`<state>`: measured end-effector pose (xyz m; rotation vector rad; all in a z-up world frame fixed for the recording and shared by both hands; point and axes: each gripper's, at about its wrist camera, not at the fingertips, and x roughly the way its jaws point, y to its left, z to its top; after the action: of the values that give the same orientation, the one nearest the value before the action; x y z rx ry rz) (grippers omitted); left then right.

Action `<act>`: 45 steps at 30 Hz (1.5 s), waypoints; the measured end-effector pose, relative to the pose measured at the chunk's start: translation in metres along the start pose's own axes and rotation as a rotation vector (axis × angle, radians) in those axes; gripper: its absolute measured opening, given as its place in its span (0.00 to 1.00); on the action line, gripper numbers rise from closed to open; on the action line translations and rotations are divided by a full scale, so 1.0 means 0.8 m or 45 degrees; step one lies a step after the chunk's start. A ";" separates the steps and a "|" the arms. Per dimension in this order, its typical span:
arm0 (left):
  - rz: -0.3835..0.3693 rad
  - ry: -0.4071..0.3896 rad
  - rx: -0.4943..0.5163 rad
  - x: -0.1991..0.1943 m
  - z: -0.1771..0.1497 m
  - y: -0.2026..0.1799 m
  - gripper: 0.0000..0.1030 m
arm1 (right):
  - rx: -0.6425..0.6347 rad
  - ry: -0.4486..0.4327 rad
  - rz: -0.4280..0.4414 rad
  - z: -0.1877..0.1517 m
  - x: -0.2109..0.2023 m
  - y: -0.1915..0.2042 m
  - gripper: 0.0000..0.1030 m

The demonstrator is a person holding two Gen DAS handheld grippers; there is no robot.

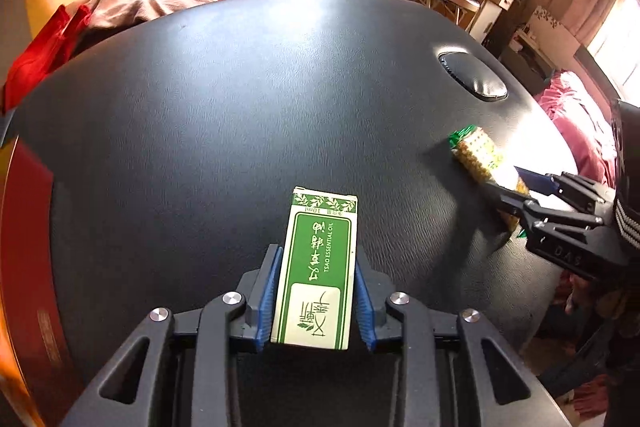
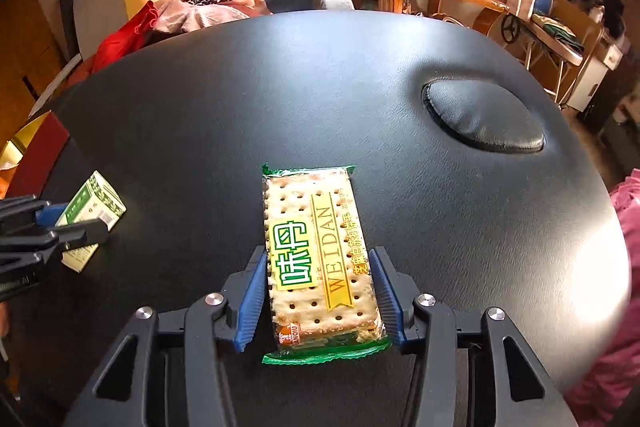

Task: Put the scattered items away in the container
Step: 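Lift the tea box and cracker pack and carry them toward the gold tray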

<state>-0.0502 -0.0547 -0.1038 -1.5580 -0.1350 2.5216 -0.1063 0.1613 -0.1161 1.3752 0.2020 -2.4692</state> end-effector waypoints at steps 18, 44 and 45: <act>0.064 -0.135 -0.201 -0.054 -0.097 0.044 0.36 | 0.031 -0.034 -0.006 -0.059 -0.031 0.128 0.49; 0.092 -0.161 -0.135 -0.061 -0.116 0.038 0.31 | 0.049 -0.079 -0.011 -0.093 -0.054 0.122 0.51; 0.081 -0.165 -0.140 -0.063 -0.118 0.039 0.30 | 0.054 -0.081 -0.010 -0.095 -0.055 0.121 0.51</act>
<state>0.0530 -0.0965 -0.1069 -1.4580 -0.2488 2.7073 0.0086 0.0989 -0.1163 1.3127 0.1418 -2.5329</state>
